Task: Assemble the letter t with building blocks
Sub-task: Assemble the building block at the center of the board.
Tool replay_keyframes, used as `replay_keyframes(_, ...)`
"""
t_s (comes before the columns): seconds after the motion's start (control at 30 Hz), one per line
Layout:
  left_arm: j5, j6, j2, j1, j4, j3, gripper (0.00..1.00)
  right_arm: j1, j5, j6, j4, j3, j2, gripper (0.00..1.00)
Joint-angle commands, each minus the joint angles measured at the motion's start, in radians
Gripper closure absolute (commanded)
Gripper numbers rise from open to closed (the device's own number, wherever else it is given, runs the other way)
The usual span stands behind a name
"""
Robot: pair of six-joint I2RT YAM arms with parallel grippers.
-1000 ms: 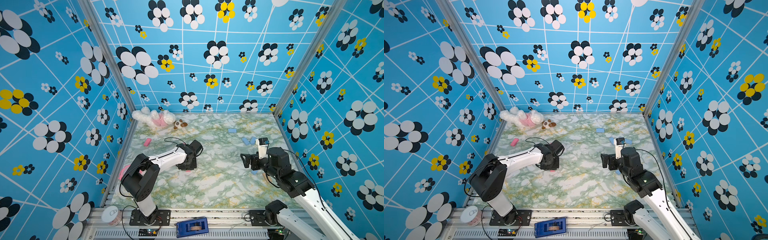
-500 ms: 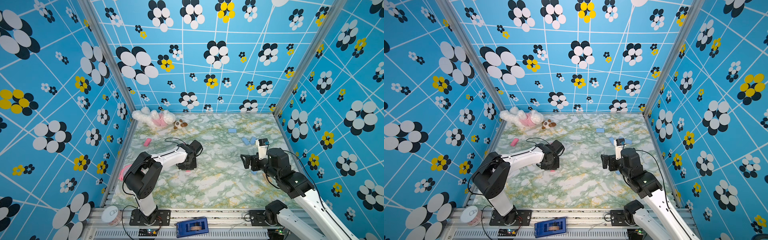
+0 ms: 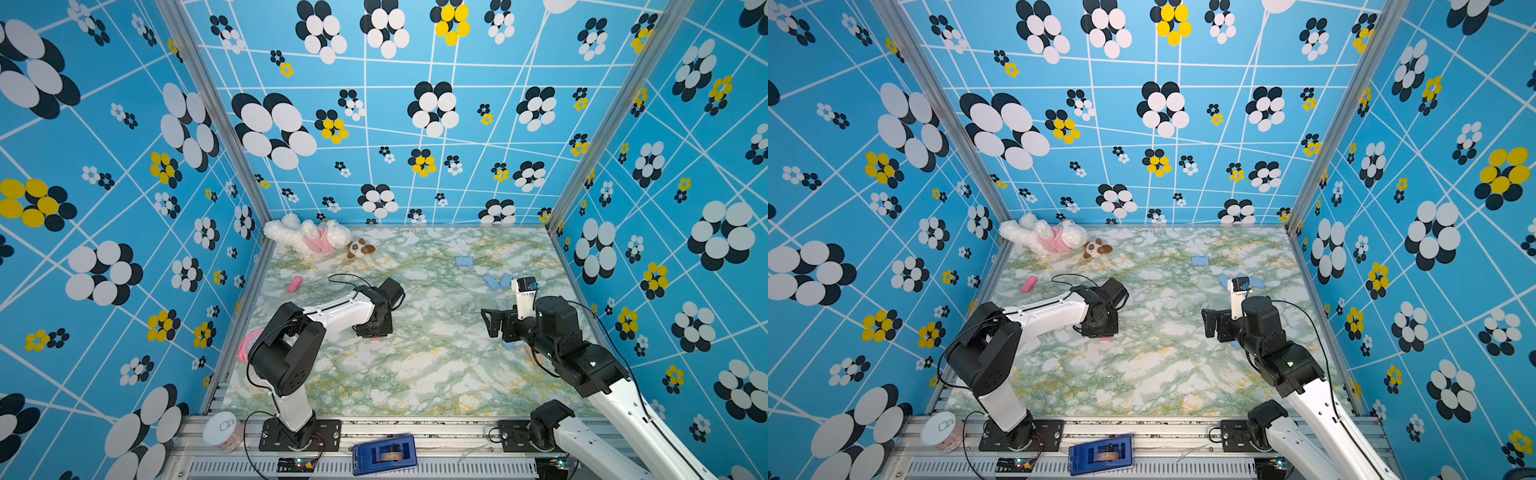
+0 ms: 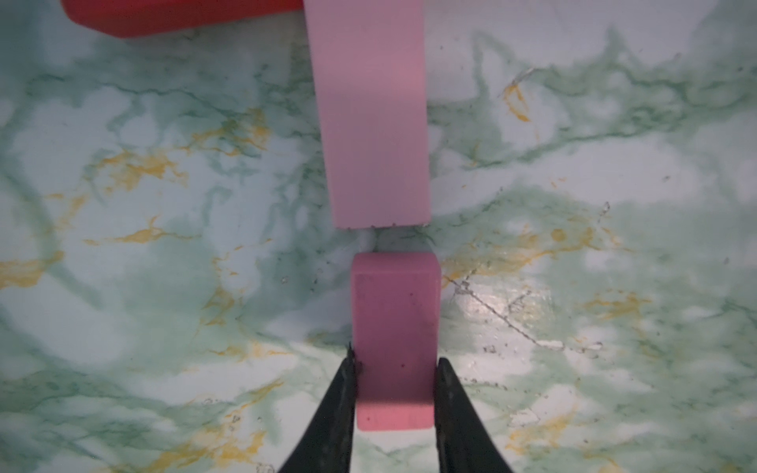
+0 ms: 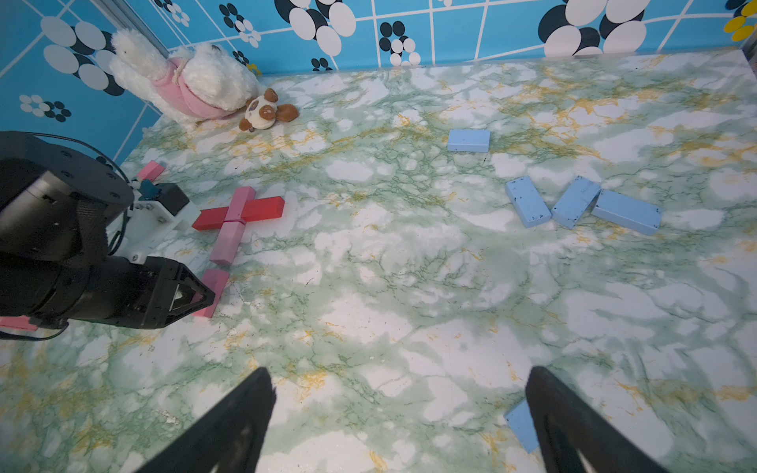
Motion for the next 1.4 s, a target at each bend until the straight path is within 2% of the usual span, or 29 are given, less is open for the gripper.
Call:
replay_keyframes(0.0,-0.024,0.008,0.034,0.014,-0.003,0.018,0.80,0.009,0.006,0.012,-0.003,-0.014,-0.008,0.01)
replay_keyframes(1.37,-0.028,-0.046,0.015,0.021,0.019,-0.043,0.78,0.007,0.008,0.018,-0.003,-0.021,-0.010,0.01)
